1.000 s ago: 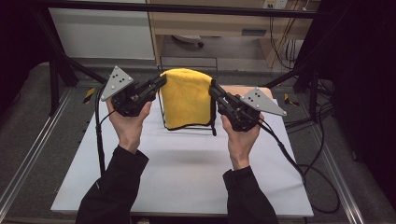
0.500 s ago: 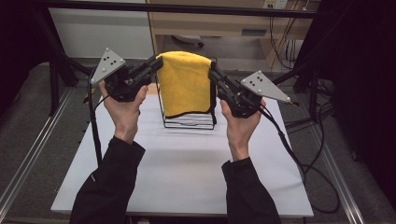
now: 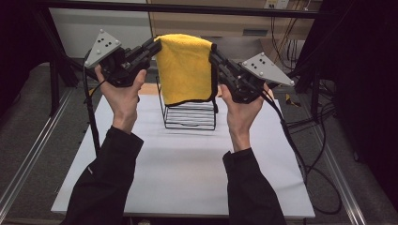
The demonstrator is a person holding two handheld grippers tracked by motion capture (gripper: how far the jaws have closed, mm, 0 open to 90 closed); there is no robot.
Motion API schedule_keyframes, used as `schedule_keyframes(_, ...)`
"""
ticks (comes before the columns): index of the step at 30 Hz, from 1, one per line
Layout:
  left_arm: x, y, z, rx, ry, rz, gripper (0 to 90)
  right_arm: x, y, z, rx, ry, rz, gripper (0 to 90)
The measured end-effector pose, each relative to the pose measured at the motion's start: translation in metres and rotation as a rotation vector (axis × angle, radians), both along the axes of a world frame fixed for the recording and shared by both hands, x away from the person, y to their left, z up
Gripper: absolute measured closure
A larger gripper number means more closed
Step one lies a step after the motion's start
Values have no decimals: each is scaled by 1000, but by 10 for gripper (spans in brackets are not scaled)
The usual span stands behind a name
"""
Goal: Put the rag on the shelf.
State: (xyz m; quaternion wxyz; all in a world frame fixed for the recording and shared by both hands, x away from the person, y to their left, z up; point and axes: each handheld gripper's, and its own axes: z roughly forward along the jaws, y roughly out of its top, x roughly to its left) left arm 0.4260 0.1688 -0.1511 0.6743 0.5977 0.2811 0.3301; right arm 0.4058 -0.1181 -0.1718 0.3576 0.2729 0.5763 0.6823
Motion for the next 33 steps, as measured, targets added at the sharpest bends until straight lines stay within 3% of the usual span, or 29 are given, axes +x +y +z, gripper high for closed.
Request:
schedule_keyframes(15, 20, 0, 24, -11, -11, 12, 831, 24, 2, 22, 21, -19, -5, 835)
schedule_keyframes(24, 37, 3, 31, -26, -9, 26, 831, 40, 7, 34, 14, -23, -16, 835)
schedule_keyframes(33, 54, 1, 41, -2, -15, 54, 831, 58, 9, 42, 21, -18, -27, 835)
